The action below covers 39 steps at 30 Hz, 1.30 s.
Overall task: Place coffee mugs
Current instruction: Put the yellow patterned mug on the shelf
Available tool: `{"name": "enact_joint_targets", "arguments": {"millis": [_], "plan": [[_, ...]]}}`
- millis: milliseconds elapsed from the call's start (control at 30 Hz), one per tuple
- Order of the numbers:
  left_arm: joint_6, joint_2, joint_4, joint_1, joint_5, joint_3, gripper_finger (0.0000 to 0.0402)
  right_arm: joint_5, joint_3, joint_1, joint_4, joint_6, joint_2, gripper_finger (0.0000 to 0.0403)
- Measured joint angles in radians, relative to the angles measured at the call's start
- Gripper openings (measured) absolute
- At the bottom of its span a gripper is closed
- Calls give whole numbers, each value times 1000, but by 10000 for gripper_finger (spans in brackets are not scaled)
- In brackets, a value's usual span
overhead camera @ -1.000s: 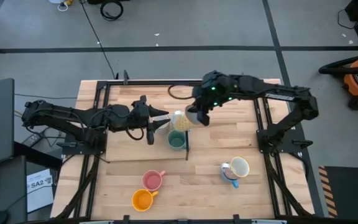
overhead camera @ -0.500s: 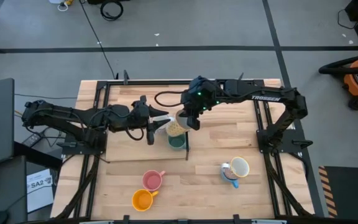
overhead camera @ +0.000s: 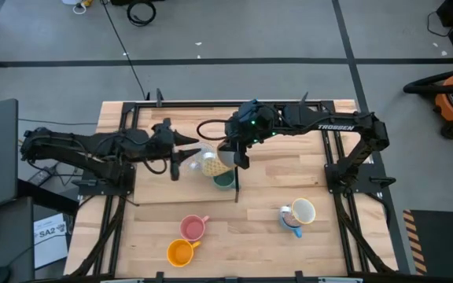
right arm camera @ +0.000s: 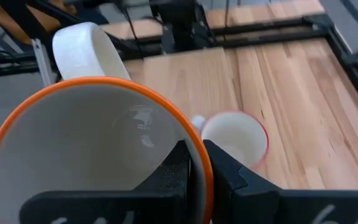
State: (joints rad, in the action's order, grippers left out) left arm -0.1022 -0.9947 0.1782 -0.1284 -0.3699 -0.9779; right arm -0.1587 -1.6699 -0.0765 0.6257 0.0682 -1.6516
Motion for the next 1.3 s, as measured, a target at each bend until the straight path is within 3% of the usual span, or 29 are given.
{"name": "enact_joint_targets", "arguments": {"millis": [267,467,633,933,1167,1300], "plan": [[-116,121,283,0,-1,0,141,3,0,27,-124,-36,-39,34],[-196,144,389,0,5,0,141,0,0,38,-202,-57,-140,34],[-227,144,428,0,46,0,141,-3,0,44,-246,-70,-213,34],[-262,144,448,-1,228,0,141,-21,1,35,-275,-70,-254,34],[-245,97,406,-36,220,0,141,-20,1,33,-269,-68,-262,34],[-219,58,403,-85,155,1,141,-20,1,33,-273,-68,-262,34]]}}
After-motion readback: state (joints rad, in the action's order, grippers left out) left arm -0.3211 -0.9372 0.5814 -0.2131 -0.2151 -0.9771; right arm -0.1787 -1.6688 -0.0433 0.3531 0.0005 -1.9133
